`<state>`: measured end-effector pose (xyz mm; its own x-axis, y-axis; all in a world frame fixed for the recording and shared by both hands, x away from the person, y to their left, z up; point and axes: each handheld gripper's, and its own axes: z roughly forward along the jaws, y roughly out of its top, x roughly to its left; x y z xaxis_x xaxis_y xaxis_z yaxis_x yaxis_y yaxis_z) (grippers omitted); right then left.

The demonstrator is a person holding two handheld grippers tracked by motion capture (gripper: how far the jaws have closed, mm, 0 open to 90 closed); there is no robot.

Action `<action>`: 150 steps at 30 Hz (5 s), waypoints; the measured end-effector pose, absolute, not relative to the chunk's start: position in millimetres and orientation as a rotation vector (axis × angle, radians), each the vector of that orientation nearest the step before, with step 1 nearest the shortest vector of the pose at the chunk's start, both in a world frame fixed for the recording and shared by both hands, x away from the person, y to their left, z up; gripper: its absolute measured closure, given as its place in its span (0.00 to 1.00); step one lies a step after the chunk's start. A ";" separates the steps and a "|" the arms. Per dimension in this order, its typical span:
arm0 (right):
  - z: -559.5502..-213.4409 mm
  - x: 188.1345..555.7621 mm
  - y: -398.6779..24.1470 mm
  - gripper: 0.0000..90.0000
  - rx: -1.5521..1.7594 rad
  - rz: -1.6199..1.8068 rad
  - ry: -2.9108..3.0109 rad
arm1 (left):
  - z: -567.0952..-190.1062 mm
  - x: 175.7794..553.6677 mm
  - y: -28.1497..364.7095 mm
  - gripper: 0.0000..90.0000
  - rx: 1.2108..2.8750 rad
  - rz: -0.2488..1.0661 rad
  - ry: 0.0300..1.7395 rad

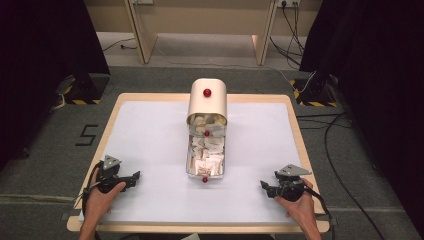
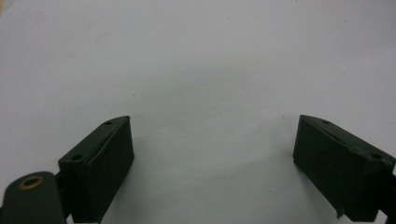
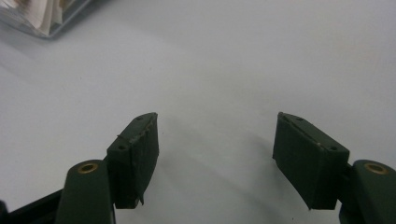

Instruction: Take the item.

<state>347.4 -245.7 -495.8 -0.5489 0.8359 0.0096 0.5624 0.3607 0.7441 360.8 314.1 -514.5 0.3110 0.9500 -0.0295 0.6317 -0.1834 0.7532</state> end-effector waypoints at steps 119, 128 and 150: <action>-451.7 402.0 -73.5 0.78 0.659 1.234 2.608 | -514.6 360.7 313.6 0.13 1.906 0.606 1.403; -449.0 403.2 -76.7 0.92 0.607 1.208 2.620 | -514.7 360.6 313.5 0.13 1.903 0.608 1.404; -426.9 391.6 -90.7 1.00 0.527 1.267 2.576 | -514.7 360.7 313.5 0.13 1.903 0.607 1.403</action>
